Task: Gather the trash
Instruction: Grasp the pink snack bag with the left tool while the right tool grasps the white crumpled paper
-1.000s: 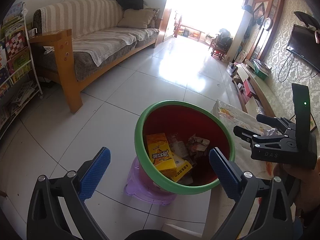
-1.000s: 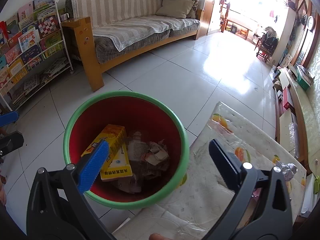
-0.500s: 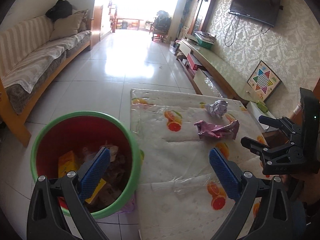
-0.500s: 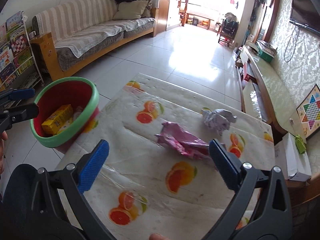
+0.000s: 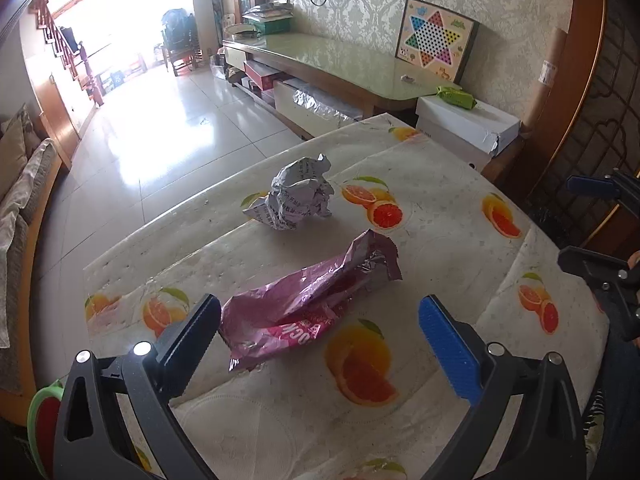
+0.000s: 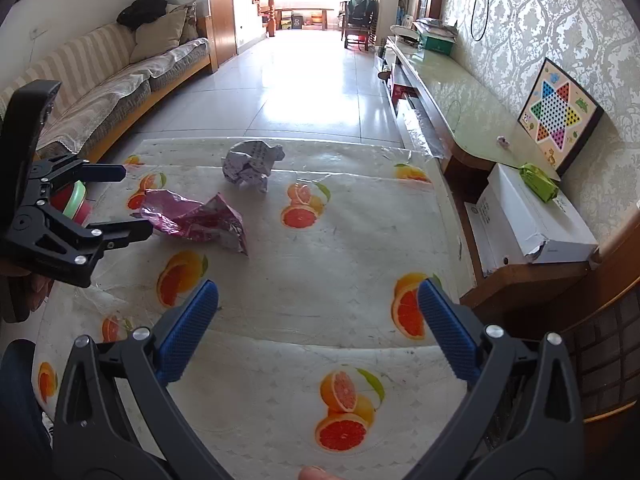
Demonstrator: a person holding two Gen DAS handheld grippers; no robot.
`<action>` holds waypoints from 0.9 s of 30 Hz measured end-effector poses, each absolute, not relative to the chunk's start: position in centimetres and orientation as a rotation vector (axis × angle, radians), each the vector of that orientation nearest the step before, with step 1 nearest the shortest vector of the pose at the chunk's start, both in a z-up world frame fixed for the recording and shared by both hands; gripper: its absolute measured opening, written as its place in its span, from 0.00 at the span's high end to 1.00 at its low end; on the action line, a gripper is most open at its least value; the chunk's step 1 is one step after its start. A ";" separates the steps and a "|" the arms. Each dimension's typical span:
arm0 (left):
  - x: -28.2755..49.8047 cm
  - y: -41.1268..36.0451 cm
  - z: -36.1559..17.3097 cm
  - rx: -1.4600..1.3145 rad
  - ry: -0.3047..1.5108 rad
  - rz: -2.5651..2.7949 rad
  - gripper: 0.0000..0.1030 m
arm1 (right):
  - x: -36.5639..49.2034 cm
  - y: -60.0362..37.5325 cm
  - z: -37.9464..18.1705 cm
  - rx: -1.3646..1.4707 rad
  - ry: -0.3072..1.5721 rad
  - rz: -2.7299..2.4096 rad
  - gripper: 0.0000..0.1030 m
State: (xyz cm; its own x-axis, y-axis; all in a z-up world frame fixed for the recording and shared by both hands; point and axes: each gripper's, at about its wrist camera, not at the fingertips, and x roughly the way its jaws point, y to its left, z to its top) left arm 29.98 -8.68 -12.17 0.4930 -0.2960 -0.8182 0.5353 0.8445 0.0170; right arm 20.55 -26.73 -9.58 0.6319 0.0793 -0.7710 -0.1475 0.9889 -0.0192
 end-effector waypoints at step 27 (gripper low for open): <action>34.1 -8.3 -18.1 0.281 1.123 -0.478 0.71 | 24.8 -27.3 -10.8 -0.086 0.889 0.124 0.05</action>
State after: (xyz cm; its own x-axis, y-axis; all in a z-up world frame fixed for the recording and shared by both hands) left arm 34.08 -8.31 -18.14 0.3475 -0.2245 -0.9104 0.5006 0.8654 -0.0223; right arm 24.80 -27.27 -10.78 0.6237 0.0722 -0.7784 -0.1439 0.9893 -0.0235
